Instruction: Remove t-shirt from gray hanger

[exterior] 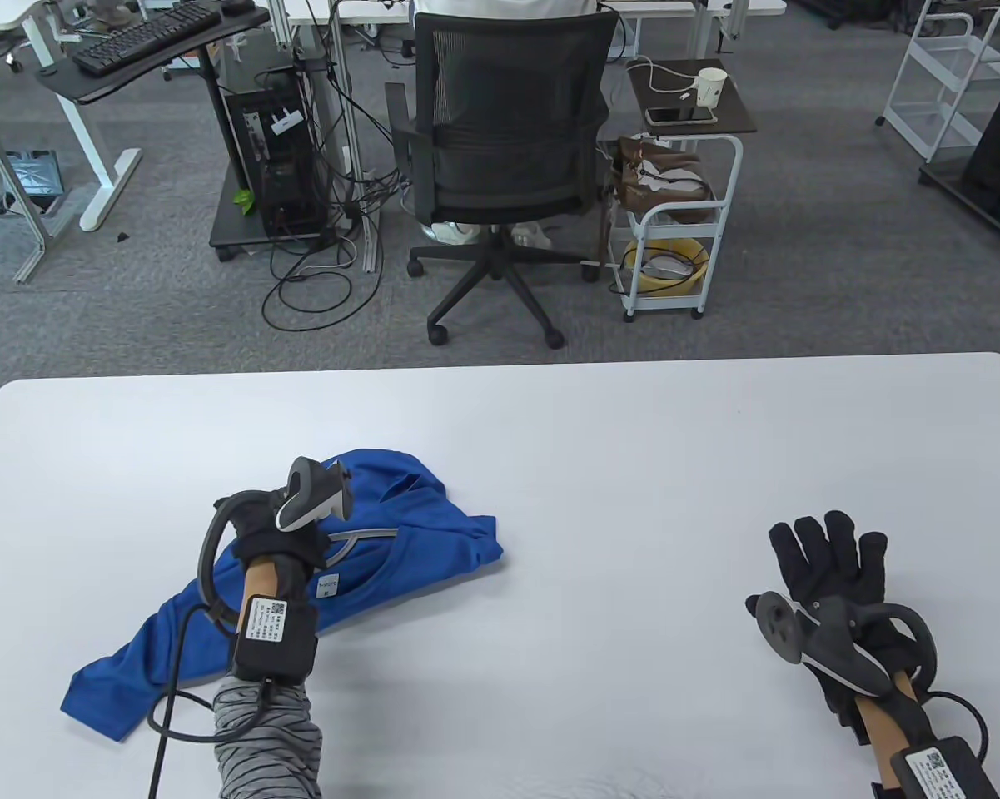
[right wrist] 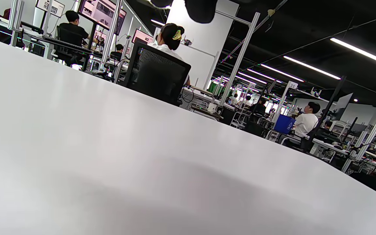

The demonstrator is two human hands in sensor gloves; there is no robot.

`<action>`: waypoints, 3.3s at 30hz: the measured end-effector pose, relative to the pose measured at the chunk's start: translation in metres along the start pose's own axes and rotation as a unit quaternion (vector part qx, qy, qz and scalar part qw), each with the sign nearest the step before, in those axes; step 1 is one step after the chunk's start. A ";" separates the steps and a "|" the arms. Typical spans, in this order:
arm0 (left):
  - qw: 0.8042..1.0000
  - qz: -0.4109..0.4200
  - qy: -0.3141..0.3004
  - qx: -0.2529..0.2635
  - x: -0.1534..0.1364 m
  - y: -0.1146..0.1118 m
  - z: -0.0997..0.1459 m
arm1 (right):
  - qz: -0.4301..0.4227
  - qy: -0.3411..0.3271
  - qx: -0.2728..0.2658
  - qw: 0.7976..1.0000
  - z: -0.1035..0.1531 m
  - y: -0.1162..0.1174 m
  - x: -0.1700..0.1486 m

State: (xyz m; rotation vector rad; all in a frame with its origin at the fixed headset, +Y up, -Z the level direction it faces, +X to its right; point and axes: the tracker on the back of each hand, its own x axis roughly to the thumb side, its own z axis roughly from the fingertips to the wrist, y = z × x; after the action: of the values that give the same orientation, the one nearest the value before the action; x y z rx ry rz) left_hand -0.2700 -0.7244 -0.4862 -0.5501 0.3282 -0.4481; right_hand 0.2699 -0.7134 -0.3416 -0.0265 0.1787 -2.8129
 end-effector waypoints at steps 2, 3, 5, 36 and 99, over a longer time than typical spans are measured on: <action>1.000 -0.007 0.014 -0.014 0.002 -0.008 -0.009 | 0.003 -0.001 -0.001 1.000 0.000 0.001 0.001; 1.000 -0.009 0.018 -0.017 0.004 -0.013 -0.013 | 0.005 -0.001 0.001 1.000 0.000 0.001 0.001; 1.000 -0.010 0.018 -0.009 0.006 -0.020 -0.016 | 0.008 -0.001 0.003 1.000 0.000 0.002 0.001; 0.925 0.131 -0.164 0.318 0.035 0.024 0.154 | -0.005 0.006 -0.051 0.999 0.016 -0.016 -0.004; 0.727 0.443 -0.199 0.486 -0.040 0.033 0.264 | -0.290 -0.030 -0.286 0.913 0.037 -0.156 0.069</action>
State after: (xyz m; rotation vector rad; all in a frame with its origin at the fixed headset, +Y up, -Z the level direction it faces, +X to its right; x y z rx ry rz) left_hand -0.1847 -0.5672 -0.2850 0.5768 -0.1138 0.4632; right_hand 0.1569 -0.5925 -0.2856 -0.3513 1.1443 -3.2061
